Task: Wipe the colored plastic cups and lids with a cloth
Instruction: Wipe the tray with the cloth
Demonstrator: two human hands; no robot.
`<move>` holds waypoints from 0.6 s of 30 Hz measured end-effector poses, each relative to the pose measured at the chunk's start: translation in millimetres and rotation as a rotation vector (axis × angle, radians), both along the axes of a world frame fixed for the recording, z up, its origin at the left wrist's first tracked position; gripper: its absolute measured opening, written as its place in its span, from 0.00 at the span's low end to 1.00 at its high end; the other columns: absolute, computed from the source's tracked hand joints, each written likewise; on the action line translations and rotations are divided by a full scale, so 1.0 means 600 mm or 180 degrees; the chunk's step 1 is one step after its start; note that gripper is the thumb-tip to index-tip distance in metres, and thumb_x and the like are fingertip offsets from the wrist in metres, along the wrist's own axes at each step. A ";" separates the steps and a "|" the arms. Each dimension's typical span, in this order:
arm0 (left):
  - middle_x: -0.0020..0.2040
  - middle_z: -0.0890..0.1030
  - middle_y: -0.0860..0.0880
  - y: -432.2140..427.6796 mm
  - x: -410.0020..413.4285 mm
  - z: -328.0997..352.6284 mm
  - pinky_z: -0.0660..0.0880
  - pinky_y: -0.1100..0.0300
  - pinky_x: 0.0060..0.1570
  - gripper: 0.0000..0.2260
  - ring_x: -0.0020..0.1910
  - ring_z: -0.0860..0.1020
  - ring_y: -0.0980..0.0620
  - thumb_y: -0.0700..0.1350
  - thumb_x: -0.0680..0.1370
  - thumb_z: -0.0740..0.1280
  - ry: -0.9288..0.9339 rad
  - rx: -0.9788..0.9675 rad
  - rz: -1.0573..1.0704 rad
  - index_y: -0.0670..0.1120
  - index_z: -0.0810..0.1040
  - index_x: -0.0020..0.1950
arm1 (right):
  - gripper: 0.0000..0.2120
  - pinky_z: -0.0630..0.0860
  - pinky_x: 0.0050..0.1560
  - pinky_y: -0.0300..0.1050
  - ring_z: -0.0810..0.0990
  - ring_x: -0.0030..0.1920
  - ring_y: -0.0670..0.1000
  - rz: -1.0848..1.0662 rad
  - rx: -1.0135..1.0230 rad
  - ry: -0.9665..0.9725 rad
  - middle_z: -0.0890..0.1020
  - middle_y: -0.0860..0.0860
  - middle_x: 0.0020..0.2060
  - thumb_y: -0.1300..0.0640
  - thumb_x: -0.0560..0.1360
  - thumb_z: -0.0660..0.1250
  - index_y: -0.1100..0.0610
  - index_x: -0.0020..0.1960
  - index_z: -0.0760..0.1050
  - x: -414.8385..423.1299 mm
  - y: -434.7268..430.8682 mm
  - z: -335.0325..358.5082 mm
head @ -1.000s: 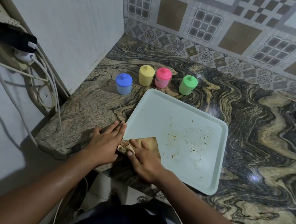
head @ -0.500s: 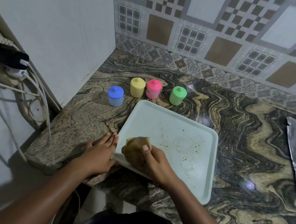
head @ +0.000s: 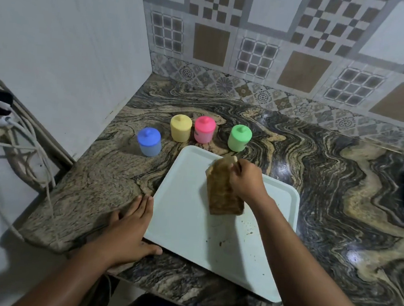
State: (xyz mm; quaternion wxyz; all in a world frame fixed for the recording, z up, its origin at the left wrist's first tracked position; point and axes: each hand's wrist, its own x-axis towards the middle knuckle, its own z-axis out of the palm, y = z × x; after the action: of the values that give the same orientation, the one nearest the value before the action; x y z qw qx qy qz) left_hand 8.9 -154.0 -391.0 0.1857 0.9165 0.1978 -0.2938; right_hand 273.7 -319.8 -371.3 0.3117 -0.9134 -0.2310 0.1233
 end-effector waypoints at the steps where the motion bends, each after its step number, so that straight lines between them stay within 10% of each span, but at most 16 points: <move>1: 0.78 0.27 0.54 -0.004 0.000 -0.001 0.44 0.36 0.78 0.56 0.78 0.29 0.52 0.72 0.73 0.63 -0.0086 -0.0026 0.0030 0.48 0.26 0.78 | 0.10 0.72 0.43 0.52 0.80 0.49 0.69 0.0071 -0.0014 -0.0149 0.83 0.66 0.47 0.59 0.81 0.64 0.67 0.52 0.77 0.003 -0.002 0.001; 4: 0.76 0.22 0.57 -0.012 0.004 -0.006 0.43 0.40 0.79 0.57 0.77 0.26 0.54 0.74 0.71 0.63 -0.0386 -0.0071 0.0016 0.51 0.22 0.75 | 0.16 0.77 0.56 0.60 0.79 0.57 0.72 0.0394 -0.0028 -0.0395 0.81 0.69 0.58 0.64 0.78 0.65 0.70 0.64 0.74 0.003 -0.009 -0.013; 7: 0.74 0.21 0.58 -0.017 0.011 -0.012 0.41 0.43 0.79 0.56 0.76 0.25 0.54 0.73 0.72 0.62 -0.0418 -0.0109 -0.0044 0.52 0.20 0.73 | 0.30 0.53 0.78 0.62 0.56 0.80 0.68 0.0693 -0.0204 -0.0405 0.62 0.65 0.79 0.57 0.80 0.63 0.66 0.79 0.61 -0.007 -0.016 -0.040; 10: 0.73 0.20 0.57 -0.020 0.013 -0.015 0.38 0.44 0.79 0.55 0.76 0.24 0.53 0.72 0.74 0.62 -0.0365 -0.0117 -0.0082 0.50 0.19 0.72 | 0.34 0.38 0.77 0.64 0.43 0.81 0.66 0.1206 -0.0482 -0.0697 0.52 0.60 0.82 0.44 0.82 0.55 0.61 0.82 0.55 -0.026 -0.019 -0.060; 18: 0.72 0.18 0.53 -0.007 0.027 -0.009 0.40 0.44 0.79 0.60 0.76 0.25 0.50 0.83 0.61 0.47 -0.0198 -0.0097 -0.0059 0.48 0.22 0.76 | 0.39 0.45 0.81 0.63 0.43 0.82 0.62 0.1578 -0.1159 -0.0728 0.49 0.60 0.82 0.38 0.81 0.43 0.62 0.83 0.48 -0.026 -0.021 -0.096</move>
State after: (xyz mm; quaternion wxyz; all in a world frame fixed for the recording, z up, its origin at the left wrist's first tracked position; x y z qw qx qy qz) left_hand 25.0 -158.1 -396.1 0.2030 0.9241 0.1790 -0.2699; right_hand 258.3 -332.5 -429.2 0.0758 -0.8780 -0.4540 0.1314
